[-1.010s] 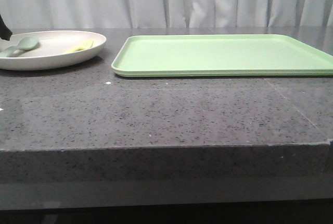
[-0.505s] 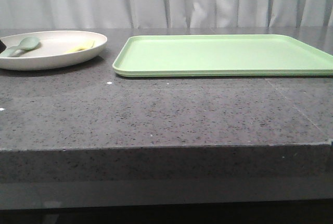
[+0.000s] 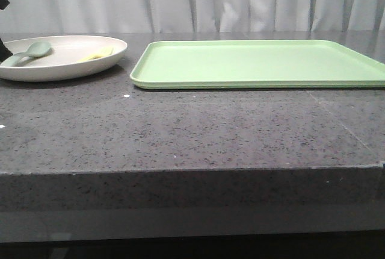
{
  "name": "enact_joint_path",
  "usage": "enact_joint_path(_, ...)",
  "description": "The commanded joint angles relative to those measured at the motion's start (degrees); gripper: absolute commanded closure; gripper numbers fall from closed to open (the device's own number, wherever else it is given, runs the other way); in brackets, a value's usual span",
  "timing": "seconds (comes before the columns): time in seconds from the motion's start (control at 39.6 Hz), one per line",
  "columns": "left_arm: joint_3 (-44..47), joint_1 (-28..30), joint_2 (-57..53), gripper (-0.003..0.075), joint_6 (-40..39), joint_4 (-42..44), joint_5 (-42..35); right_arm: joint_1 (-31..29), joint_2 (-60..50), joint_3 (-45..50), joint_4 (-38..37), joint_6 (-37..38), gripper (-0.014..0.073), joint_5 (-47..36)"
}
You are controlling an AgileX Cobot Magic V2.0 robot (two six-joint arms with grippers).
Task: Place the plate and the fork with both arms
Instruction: 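Reach the left gripper to the plate rim and grasp it, then lift the cream plate with the left gripper and lower it onto the tray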
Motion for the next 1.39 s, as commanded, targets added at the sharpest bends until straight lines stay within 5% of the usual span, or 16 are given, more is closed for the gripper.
enact_joint_path(0.0,-1.47,-0.45,-2.81,0.0738,0.41,-0.94,0.26,-0.32,0.57,-2.12,-0.51,-0.33,0.0011,-4.13)
enact_joint_path(0.43,-1.47,-1.09,-7.94,0.0738,-5.21,-5.51,2.46,-0.32,0.57,-2.12,-0.51,-0.33,0.0011,-4.13)
enact_joint_path(0.83,-1.47,-9.55,-10.80,0.0738,-12.95,-5.91,2.22,-0.32,0.57,-2.12,-0.51,-0.33,0.0011,-4.13)
enact_joint_path(1.36,-1.47,-26.69,-10.69,0.0738,-26.78,-5.47,-14.93,-0.32,0.57,-2.12,-0.51,-0.33,0.0011,-4.13)
